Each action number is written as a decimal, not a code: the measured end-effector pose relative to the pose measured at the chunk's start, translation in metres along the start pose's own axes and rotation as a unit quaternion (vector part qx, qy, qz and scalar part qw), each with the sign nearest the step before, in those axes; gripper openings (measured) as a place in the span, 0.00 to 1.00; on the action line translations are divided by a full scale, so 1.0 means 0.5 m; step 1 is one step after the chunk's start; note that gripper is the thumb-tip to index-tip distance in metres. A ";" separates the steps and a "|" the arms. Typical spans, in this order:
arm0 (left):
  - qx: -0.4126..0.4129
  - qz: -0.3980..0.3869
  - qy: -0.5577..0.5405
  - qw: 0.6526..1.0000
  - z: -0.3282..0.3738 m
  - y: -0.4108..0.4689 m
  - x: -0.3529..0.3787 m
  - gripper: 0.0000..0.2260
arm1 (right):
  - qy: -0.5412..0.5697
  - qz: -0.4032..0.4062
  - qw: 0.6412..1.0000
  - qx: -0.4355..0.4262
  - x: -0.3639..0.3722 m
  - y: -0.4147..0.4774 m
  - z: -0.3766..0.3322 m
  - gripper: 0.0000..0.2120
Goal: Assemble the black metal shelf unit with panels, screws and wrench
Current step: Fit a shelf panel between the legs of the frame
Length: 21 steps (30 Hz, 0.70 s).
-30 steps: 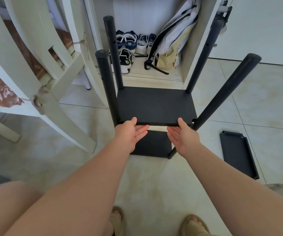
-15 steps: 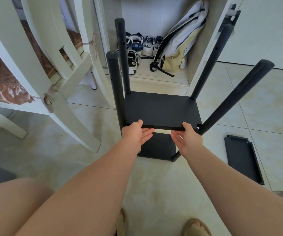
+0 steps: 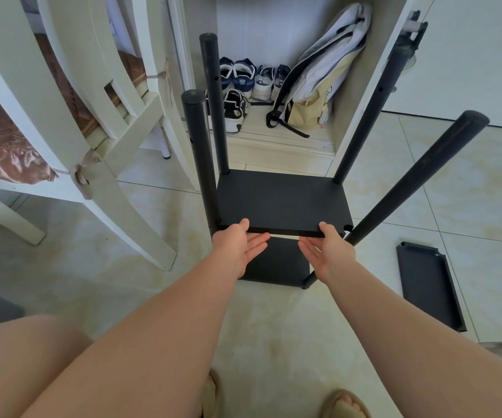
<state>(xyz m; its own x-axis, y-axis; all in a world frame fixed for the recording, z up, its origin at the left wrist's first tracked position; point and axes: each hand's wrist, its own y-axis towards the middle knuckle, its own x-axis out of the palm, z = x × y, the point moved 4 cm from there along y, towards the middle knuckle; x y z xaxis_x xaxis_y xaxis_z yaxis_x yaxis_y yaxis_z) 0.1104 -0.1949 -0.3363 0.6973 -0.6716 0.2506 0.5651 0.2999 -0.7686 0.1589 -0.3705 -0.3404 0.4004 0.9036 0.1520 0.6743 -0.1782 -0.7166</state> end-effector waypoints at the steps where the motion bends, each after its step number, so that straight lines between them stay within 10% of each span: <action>1: -0.004 -0.012 0.003 1.000 -0.002 0.000 -0.004 0.09 | 0.003 -0.001 1.000 -0.002 -0.002 0.001 0.000 0.13; 6: -0.066 -0.057 0.150 0.985 -0.015 -0.009 -0.055 0.36 | 0.016 -0.016 1.000 -0.002 -0.008 0.005 0.004 0.15; 10: 0.124 0.115 0.253 0.953 0.042 0.020 -0.105 0.46 | 0.017 -0.021 1.000 -0.001 -0.008 0.006 0.002 0.14; 21: 0.235 0.016 0.301 0.924 0.116 0.040 -0.044 0.16 | 0.017 -0.028 0.999 0.008 -0.011 0.013 -0.008 0.12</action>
<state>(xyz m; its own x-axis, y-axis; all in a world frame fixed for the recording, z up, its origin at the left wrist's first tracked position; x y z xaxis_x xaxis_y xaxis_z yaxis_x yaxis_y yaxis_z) 0.1319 -0.1347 -0.3232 0.4258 -0.8696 -0.2498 0.7760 0.4930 -0.3934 0.1636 -0.3782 -0.3434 0.3831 0.8981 0.2161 0.6869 -0.1206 -0.7167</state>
